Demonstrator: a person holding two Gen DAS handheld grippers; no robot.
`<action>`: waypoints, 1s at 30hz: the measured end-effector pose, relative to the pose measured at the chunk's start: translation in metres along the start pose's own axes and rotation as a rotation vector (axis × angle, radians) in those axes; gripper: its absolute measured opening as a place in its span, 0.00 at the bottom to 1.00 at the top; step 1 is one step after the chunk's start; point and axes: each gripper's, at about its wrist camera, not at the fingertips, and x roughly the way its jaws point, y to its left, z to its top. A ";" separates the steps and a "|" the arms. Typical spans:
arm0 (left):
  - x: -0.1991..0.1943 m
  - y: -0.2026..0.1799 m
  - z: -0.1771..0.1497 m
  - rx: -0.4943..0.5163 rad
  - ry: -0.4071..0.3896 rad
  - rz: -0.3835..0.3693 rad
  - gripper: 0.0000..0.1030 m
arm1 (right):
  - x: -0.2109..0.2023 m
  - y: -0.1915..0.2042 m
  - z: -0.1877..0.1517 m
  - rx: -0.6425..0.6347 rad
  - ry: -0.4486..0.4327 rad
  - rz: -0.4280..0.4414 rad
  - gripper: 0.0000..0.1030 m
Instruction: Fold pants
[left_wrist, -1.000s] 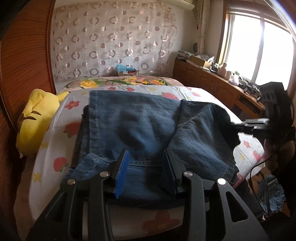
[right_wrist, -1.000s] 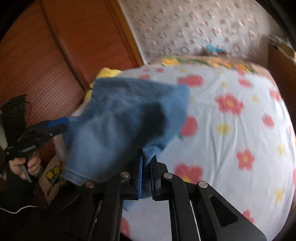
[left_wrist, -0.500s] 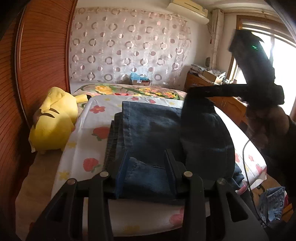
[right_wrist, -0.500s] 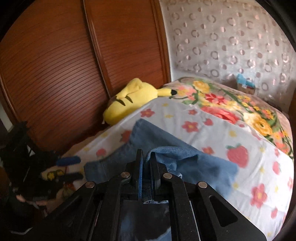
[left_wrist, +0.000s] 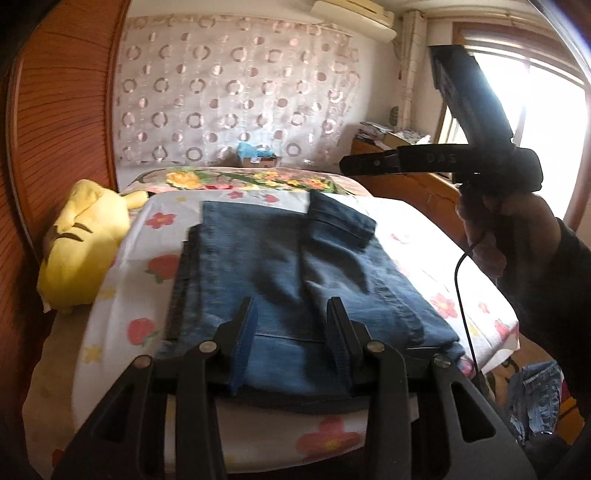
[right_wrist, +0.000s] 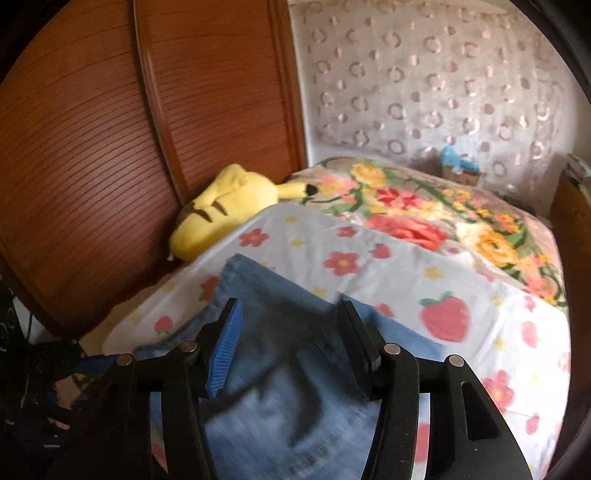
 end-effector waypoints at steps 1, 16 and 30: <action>0.003 -0.007 0.000 0.011 0.007 -0.013 0.36 | -0.008 -0.005 -0.005 -0.003 -0.004 -0.021 0.53; 0.042 -0.074 0.001 0.115 0.100 -0.103 0.36 | -0.029 -0.069 -0.118 0.132 0.041 -0.146 0.55; 0.059 -0.095 -0.014 0.157 0.174 -0.128 0.36 | 0.005 -0.075 -0.141 0.139 0.085 -0.176 0.55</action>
